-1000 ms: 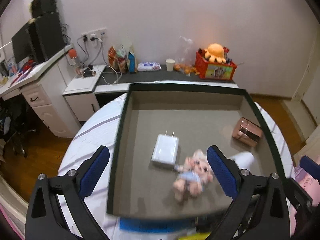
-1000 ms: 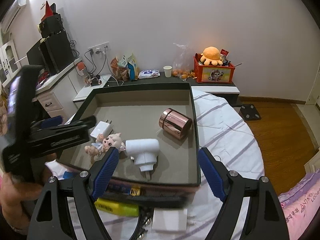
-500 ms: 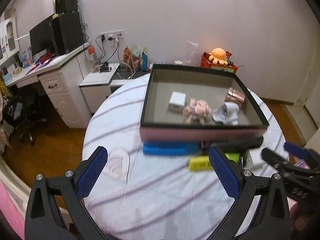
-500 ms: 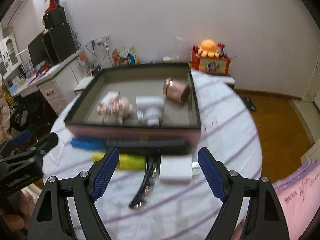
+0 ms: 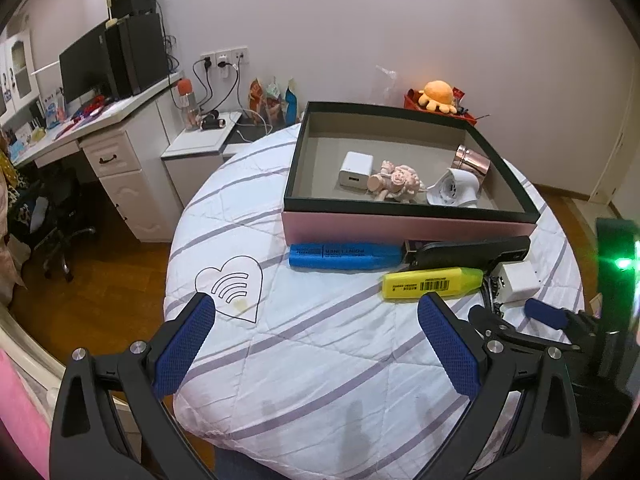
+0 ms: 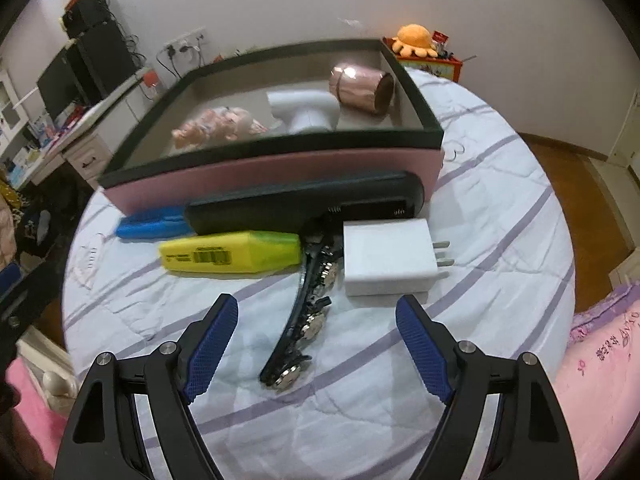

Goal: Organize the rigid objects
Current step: 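Reach the right gripper to the black hair clip and close on it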

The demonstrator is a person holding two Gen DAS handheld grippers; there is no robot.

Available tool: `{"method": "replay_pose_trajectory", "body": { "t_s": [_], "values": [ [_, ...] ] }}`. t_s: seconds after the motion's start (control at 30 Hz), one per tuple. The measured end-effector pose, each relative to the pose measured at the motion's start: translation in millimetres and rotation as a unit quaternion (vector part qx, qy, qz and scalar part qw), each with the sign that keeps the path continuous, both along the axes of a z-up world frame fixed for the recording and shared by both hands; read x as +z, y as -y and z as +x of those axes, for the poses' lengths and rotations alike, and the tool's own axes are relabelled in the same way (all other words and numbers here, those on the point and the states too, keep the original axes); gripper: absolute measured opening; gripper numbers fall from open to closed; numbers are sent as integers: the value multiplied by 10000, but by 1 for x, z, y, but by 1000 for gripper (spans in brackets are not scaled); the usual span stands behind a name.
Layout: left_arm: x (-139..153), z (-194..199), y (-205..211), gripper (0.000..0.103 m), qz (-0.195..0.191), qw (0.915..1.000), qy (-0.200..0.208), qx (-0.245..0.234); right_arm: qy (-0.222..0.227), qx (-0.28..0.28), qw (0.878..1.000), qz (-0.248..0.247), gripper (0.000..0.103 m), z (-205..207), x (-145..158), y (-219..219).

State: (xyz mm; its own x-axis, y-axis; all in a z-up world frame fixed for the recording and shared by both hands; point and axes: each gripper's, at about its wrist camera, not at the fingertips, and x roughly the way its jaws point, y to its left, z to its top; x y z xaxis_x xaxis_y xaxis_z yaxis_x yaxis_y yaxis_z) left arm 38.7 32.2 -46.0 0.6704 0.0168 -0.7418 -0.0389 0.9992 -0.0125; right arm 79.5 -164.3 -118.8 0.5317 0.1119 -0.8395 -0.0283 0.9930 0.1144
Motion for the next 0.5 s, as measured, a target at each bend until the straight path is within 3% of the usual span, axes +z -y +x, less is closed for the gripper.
{"method": "replay_pose_trajectory", "body": {
  "t_s": [0.17,0.23,0.3,0.37,0.5],
  "values": [
    [-8,6,-1,102,-38,9999,-127,11,35,-58,9990,-434,64,3,-12,-11],
    [-11,7,-1,102,-54,9999,-158,-3,75,-69,9985,-545,52,2,-11,-13],
    [-13,8,-1,102,-58,9998,-171,-10,116,-88,9982,-574,29,0,-9,-12],
    [-14,9,0,102,-72,9998,-192,-21,113,-41,9985,-543,19,-2,-7,-10],
    [-16,9,1,102,-70,9997,-210,-36,97,46,9989,-464,18,-9,-6,-8]
  ]
}}
